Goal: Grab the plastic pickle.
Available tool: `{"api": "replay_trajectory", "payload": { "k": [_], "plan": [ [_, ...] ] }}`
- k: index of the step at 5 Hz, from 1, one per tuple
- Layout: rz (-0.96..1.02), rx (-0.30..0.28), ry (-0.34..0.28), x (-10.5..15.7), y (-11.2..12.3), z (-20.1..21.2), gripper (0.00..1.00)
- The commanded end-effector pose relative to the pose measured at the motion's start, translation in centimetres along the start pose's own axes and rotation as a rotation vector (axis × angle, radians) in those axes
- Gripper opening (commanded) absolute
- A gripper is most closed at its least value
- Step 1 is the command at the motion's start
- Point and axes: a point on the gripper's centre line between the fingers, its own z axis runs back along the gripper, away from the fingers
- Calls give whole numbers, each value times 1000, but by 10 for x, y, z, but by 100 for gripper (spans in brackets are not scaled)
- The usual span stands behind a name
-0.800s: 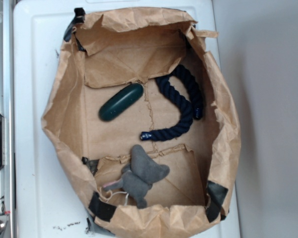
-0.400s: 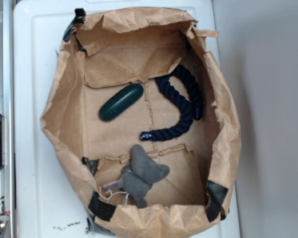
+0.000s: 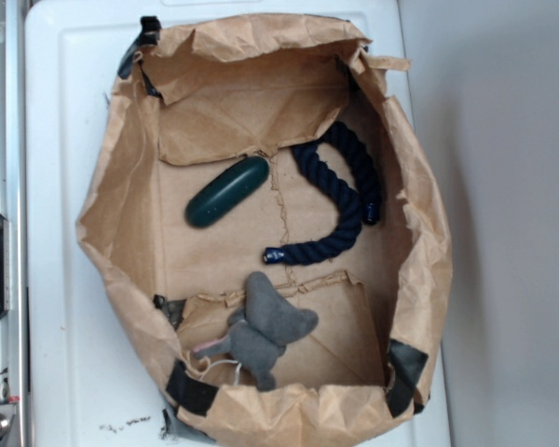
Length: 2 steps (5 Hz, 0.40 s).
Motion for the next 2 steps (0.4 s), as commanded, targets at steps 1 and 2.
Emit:
{"api": "replay_trajectory", "payload": {
  "k": [1,2],
  "plan": [
    [0,-2,-67,48,-10,-21,100],
    [19,-14,-60,74,9,-35,100]
  ]
}}
